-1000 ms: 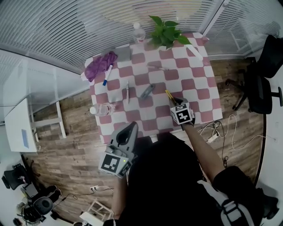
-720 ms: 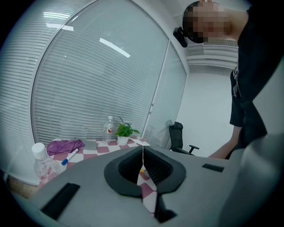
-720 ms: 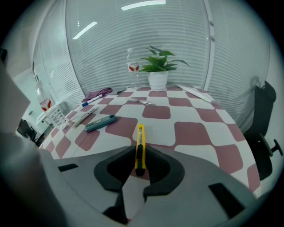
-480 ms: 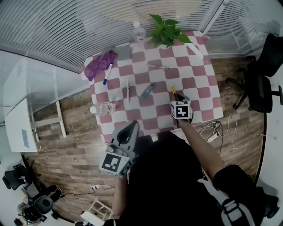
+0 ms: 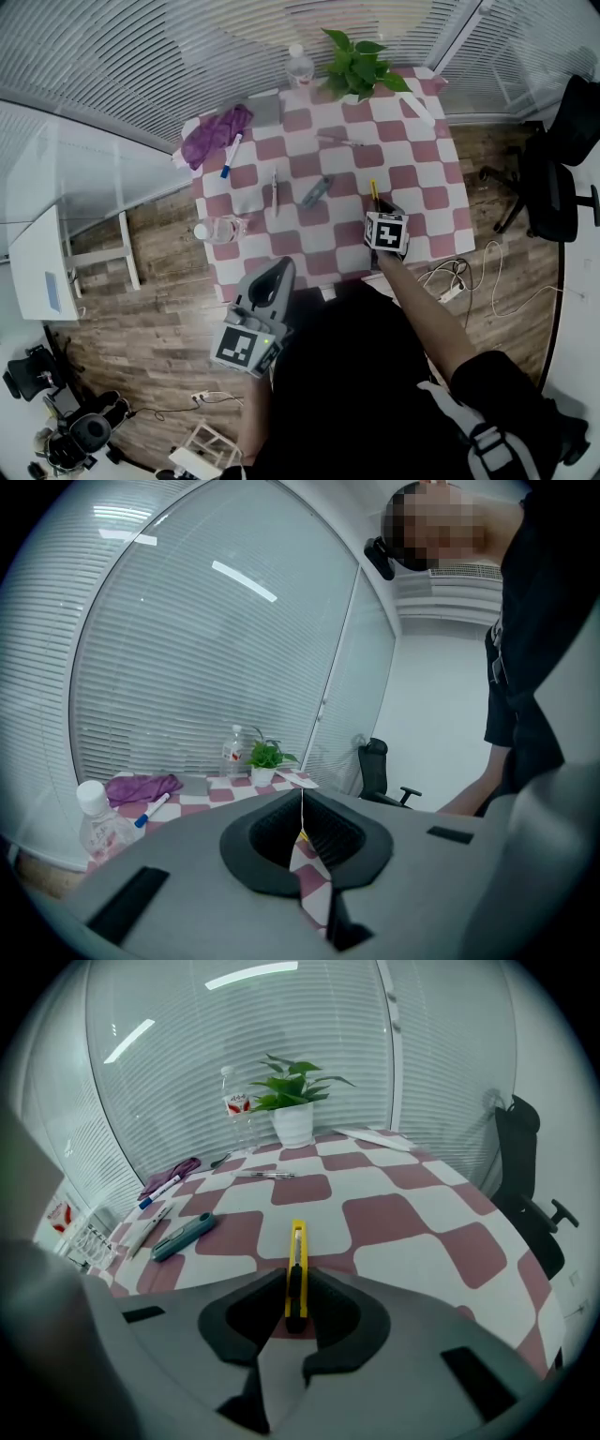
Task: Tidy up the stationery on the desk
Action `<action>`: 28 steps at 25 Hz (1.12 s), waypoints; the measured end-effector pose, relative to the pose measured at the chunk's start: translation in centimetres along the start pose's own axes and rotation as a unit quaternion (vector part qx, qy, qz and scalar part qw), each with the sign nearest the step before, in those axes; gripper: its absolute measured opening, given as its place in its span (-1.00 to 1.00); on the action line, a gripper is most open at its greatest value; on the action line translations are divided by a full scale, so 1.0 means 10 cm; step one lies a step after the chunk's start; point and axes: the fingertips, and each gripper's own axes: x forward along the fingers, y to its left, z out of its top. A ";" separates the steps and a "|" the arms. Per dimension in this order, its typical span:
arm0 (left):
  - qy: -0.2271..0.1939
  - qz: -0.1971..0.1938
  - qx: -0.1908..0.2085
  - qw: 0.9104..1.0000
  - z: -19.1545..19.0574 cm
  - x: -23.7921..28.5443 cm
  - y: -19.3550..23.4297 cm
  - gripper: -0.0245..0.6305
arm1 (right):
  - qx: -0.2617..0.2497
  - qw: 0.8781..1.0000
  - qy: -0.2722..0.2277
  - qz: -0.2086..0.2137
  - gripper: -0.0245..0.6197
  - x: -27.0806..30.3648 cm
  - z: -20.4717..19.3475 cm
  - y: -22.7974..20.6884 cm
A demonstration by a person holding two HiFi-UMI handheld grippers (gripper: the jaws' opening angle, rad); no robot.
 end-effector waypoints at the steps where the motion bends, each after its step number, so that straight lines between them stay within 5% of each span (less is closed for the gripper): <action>1: 0.004 -0.001 0.005 1.000 -0.03 -0.01 0.01 -0.83 | -0.003 1.000 0.001 0.002 -0.66 0.00 0.00 0.01; 7: 0.005 0.000 0.010 1.000 -0.04 -0.02 0.04 -0.83 | -0.010 1.000 0.003 0.017 -0.45 0.00 -0.01 0.07; 15: 0.003 0.002 0.004 1.000 -0.07 -0.06 0.08 -0.83 | -0.017 0.999 -0.041 -0.004 -0.40 -0.17 0.27 0.05; 28: -0.015 -0.010 -0.005 1.000 0.07 -0.13 0.12 -0.83 | -0.013 0.997 -0.052 0.058 -0.29 -0.11 0.51 0.98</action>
